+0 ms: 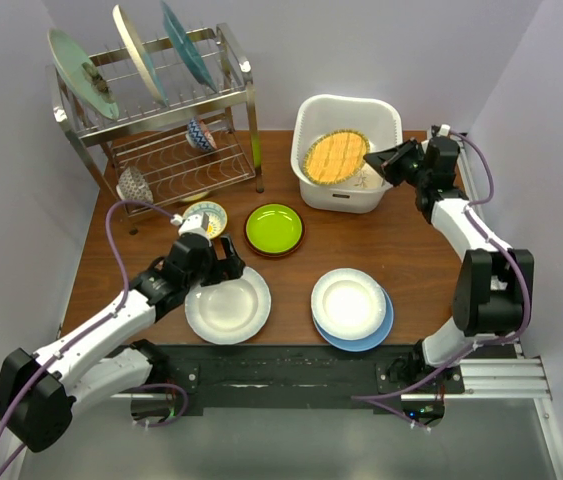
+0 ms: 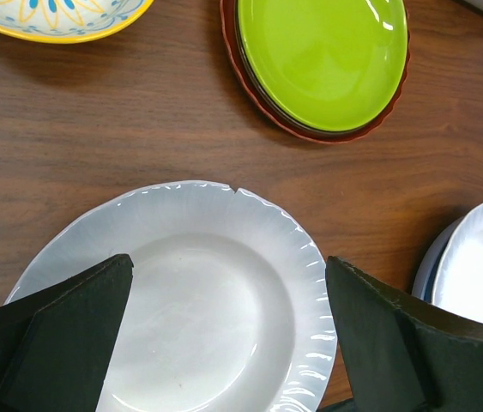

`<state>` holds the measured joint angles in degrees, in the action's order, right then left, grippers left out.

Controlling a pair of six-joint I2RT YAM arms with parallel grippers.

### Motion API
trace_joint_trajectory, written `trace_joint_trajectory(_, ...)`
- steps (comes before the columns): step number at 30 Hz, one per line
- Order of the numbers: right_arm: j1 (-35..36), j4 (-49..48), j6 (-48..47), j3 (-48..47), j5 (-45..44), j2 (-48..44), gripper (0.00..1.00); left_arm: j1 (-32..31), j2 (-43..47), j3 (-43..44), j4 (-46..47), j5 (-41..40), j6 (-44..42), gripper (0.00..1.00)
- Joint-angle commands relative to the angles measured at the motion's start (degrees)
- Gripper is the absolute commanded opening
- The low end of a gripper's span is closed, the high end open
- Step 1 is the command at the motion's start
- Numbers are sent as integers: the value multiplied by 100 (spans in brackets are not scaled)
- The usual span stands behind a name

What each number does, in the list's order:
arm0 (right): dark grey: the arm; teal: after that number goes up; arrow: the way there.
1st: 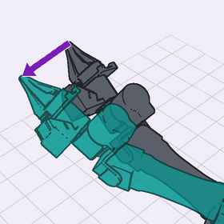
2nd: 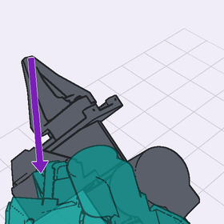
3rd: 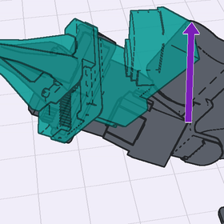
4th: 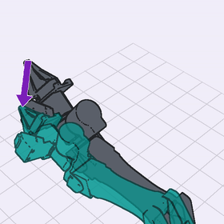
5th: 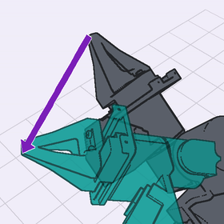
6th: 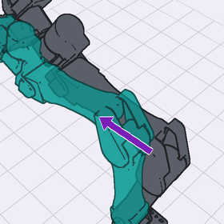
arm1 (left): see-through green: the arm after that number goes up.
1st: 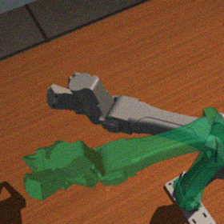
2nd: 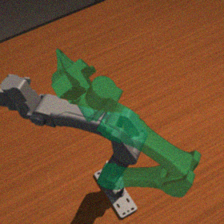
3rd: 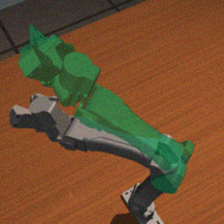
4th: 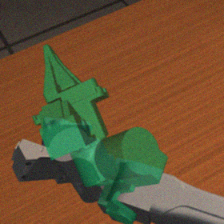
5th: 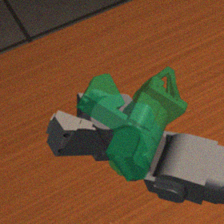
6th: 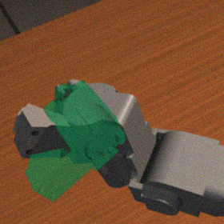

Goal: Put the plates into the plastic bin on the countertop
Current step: Place the plate in the plastic bin.

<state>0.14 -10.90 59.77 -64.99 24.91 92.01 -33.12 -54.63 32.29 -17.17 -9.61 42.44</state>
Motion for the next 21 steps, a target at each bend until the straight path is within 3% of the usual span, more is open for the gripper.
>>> trace_joint_trajectory(1, -5, -774, 378, -400, 199, 168, 0, -1, 119, -74, 214, 3, 2, 100)
trace_joint_trajectory(21, -208, -396, 184, -1244, 5, 1196, 0, -1, 102, -188, 302, 38, 10, 100)
